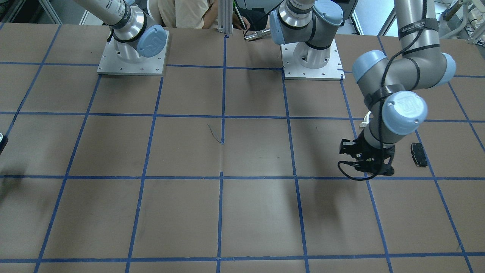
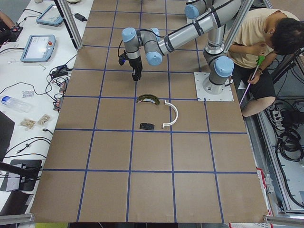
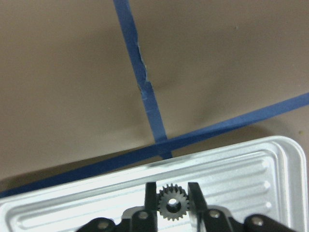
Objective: Place bearing gear from tray to pile
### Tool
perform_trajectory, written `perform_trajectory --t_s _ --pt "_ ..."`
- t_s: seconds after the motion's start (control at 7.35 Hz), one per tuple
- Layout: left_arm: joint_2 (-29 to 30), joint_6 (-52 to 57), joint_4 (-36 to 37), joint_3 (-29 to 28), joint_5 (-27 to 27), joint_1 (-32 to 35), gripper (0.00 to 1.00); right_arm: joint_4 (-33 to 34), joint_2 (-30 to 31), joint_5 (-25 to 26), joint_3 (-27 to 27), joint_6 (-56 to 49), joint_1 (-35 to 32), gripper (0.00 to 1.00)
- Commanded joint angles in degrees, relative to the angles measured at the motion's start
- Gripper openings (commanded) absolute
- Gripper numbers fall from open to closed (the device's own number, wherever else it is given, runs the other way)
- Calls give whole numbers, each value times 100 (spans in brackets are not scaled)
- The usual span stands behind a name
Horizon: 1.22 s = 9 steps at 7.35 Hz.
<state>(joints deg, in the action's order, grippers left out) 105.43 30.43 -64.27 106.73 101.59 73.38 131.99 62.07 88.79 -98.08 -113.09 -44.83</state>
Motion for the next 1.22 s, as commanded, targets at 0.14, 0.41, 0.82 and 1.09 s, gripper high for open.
perform_trajectory --t_s 0.14,0.41,0.82,1.09 --pt "162 1685 528 259 28 -1177 0 -323 707 16 -552 3221 -1321 0" --pt "232 1686 863 488 19 -1195 7 -427 1401 199 -940 5260 -2630 1" --pt "277 1765 899 445 54 -1195 100 -481 1449 525 -959 8758 -4897 1" --pt "277 1712 890 419 2 -1186 100 -403 1046 464 -880 10677 -5893 0"
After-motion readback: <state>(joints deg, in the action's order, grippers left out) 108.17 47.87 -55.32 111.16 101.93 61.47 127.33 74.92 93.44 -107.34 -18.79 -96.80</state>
